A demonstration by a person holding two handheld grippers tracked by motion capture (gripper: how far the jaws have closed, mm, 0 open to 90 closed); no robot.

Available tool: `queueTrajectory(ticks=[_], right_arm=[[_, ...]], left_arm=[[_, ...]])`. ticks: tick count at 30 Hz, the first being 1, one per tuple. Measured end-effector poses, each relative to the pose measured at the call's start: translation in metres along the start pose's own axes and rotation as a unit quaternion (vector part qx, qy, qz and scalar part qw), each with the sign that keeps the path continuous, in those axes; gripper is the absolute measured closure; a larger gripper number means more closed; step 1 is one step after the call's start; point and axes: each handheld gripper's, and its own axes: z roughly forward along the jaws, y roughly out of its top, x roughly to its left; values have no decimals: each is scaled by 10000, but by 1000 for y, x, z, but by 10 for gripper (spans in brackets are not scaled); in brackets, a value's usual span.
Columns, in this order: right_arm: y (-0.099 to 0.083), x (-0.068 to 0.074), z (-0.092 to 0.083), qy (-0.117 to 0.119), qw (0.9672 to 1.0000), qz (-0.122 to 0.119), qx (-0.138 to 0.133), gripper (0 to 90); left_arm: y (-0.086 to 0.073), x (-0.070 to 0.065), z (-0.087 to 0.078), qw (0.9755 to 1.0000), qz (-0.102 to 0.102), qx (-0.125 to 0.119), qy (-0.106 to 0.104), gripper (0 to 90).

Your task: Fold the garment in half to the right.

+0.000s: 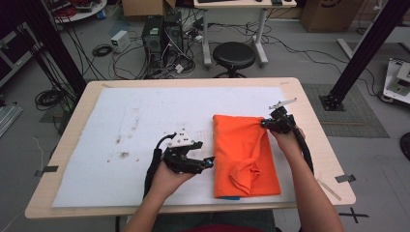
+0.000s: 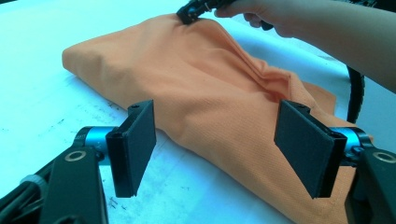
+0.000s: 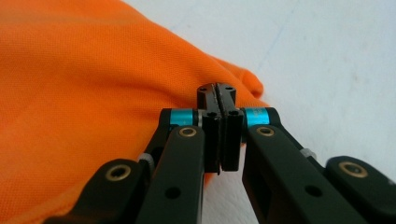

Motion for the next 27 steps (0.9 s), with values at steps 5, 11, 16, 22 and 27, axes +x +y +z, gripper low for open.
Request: queueTrajectory(ticks=[5,11,16,22,27], right_arm=[[-5,-5,3,-351,9994,-21,69,900],[-3,-3,0,-233,9996,7,-133,730],[1,7,-21,125,9983,-84,-559,673],[3,30,-37,387,9958,-399,-724,648],[1,47,-44,505,9940,-612,-753,626]], left_arm=[[-1,0,0,10000,2,27,60,296],[-3,5,-4,9998,-4,47,174,296],[-4,10,-9,9996,-59,6,276,295],[-5,12,-13,9993,-59,-48,357,291],[-6,14,-14,9993,-78,-70,365,287]])
